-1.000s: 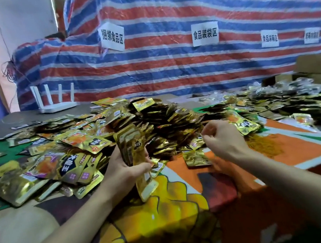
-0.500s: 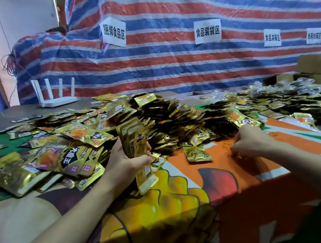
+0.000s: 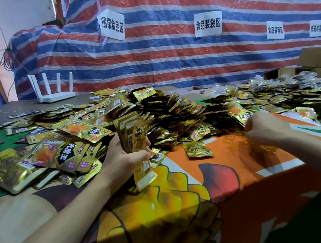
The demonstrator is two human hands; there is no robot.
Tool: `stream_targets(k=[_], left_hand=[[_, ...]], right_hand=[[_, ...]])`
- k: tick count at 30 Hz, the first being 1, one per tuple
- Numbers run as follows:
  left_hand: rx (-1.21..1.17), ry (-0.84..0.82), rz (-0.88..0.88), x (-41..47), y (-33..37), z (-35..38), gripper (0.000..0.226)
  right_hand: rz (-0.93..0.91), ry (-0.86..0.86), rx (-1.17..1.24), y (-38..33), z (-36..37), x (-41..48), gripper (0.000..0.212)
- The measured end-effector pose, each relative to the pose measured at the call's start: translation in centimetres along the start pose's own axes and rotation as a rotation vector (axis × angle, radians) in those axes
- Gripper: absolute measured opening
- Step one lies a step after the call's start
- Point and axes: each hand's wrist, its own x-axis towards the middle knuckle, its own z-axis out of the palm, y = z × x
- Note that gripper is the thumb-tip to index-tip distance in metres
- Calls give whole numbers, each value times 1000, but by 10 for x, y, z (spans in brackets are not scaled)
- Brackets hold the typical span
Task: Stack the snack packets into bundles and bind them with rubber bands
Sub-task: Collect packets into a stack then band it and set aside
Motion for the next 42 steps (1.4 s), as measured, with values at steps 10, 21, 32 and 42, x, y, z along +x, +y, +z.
stream_targets(k=[10,21,32,42], left_hand=[[-6,-2,-6,-1,4,0,39],[-15,7,-6,0,2,0,34],[-476,95,-163,6,5,-11,26],[-446,109,-324,2,10,-20,44]], right_hand=[[-112,-120,-36,-30,11,-2,8],[-49,26,133,-23,-8,-2,15],[-272,-235,969,-75,-17,-15,14],[-569,-183,1234,-193,25,-51,20]])
